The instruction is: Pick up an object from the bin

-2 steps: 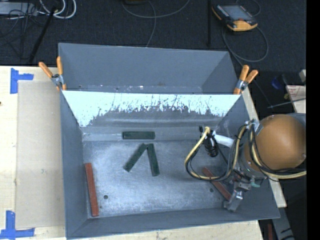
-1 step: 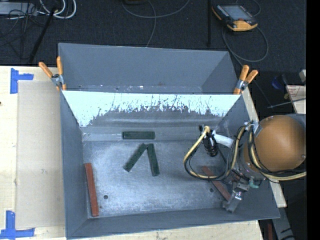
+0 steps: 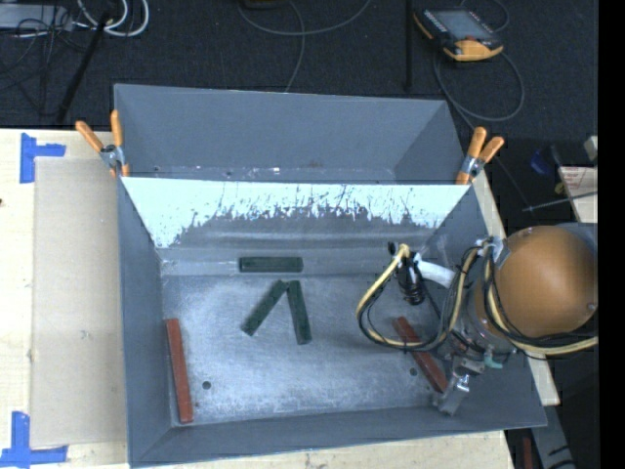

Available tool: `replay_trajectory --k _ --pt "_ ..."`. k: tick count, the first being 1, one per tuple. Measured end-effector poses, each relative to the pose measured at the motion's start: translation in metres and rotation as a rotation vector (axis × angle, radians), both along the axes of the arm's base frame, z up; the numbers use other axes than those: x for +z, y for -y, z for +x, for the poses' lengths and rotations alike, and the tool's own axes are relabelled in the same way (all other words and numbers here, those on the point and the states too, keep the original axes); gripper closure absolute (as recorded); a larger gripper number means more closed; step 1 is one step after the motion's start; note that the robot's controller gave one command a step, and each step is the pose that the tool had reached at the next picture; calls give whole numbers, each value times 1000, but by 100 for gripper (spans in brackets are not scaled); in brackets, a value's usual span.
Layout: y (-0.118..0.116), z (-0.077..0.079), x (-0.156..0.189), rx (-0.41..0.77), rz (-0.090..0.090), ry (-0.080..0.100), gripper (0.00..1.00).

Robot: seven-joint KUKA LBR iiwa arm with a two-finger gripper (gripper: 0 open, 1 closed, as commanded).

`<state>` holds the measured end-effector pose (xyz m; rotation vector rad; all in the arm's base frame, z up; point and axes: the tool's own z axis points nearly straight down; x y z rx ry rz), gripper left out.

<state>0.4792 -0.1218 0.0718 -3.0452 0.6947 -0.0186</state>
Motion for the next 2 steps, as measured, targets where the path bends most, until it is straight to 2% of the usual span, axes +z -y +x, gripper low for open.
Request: replay_trajectory --k 1,2 --pt "-2 3 3 -239 11 -3 0" --pt "1 -1 1 -243 3 -17 100"
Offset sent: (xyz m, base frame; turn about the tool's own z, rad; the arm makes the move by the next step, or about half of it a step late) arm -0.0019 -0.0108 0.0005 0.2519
